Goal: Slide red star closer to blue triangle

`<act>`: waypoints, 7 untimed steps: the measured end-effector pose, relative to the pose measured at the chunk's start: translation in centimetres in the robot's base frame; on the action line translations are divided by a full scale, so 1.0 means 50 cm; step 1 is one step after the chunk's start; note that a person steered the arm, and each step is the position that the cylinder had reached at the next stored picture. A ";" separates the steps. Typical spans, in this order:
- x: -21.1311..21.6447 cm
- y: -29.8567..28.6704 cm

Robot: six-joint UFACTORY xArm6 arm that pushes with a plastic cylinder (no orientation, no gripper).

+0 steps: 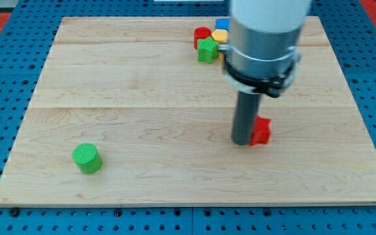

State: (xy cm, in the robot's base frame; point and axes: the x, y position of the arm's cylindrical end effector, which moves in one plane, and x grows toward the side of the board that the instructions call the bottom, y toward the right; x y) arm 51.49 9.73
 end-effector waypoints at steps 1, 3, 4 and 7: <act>0.007 0.085; -0.099 0.156; -0.246 0.146; -0.460 0.151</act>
